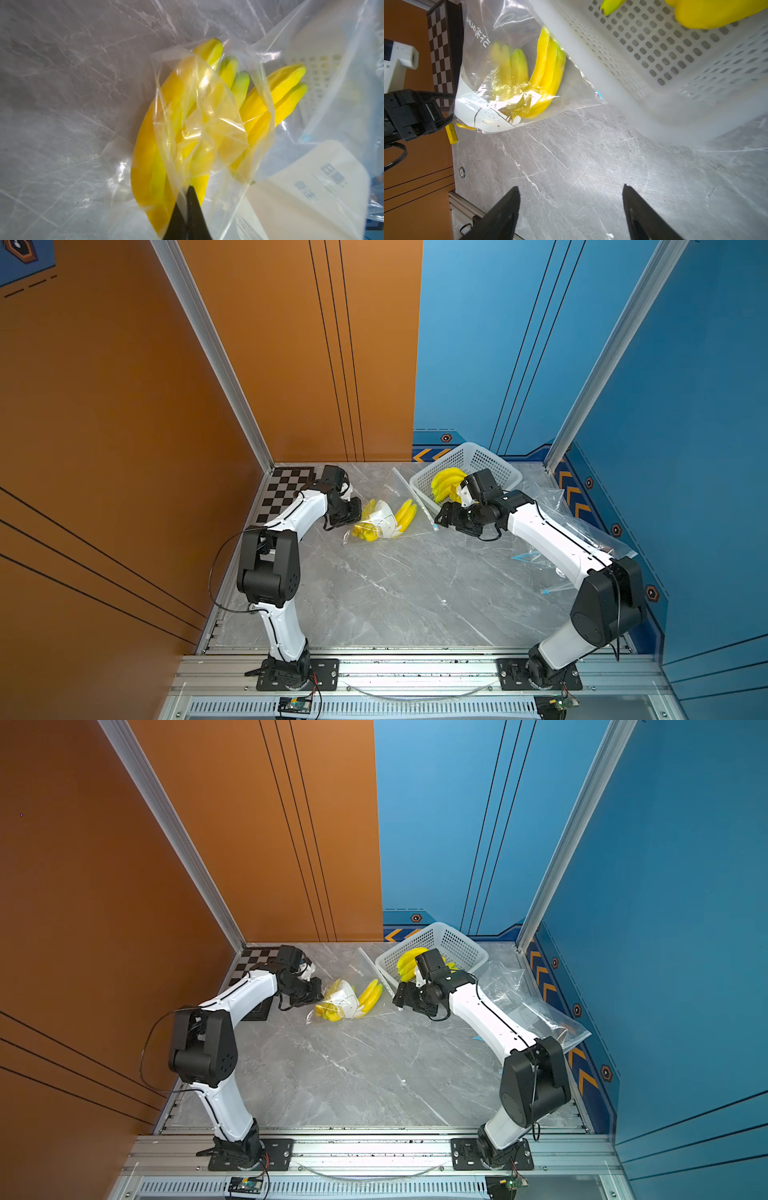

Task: Open the zip-top bag and take out the banana
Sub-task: Pick up the zipper food storage bag at the center of the board.

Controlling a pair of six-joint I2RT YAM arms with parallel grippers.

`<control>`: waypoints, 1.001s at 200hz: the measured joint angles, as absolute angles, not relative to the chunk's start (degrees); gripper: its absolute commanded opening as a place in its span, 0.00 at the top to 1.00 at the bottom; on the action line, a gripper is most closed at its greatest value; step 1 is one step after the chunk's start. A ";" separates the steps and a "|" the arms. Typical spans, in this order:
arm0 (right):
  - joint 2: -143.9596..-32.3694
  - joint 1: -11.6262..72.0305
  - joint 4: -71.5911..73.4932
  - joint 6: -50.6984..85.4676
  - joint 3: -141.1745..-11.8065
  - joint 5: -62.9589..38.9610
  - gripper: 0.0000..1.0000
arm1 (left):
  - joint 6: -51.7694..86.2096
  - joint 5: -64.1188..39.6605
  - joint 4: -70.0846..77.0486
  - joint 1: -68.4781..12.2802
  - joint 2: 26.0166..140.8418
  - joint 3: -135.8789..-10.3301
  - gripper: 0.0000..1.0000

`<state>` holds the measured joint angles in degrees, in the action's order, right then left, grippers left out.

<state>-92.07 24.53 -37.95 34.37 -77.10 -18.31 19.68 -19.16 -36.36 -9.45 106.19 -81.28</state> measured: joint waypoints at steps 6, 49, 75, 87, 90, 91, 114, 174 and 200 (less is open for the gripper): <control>-92.07 24.67 -37.69 34.37 -76.82 -18.39 0.21 | 19.05 -19.16 -36.64 -9.45 105.69 -80.75 1.00; -92.07 25.50 -33.67 34.92 -71.68 -20.75 0.19 | 12.32 -21.34 -40.56 -9.45 98.15 -75.46 1.00; -91.98 26.35 -29.82 34.94 -65.17 -22.52 0.19 | 8.62 -22.63 -43.66 -9.45 96.47 -74.83 1.00; -91.57 27.22 -27.94 34.74 -62.35 -23.20 0.20 | 7.57 -22.98 -44.69 -9.45 96.49 -74.74 1.00; -91.44 27.46 -27.44 34.74 -61.65 -23.46 0.20 | 7.35 -23.05 -44.86 -9.45 96.49 -74.72 1.00; -91.37 27.53 -27.29 34.76 -61.47 -23.51 0.20 | 7.29 -23.03 -44.91 -9.45 96.49 -74.72 1.00; -90.08 28.99 -22.65 34.72 -56.75 -25.17 0.23 | 6.37 -23.22 -45.89 -9.56 96.53 -74.72 1.00; -89.89 29.04 -11.81 34.20 -51.75 -26.81 0.30 | 5.39 -23.20 -47.35 -10.76 98.50 -75.40 1.00; -90.72 27.92 -8.86 33.41 -51.75 -26.76 0.31 | 5.39 -23.16 -47.86 -11.07 98.61 -75.44 1.00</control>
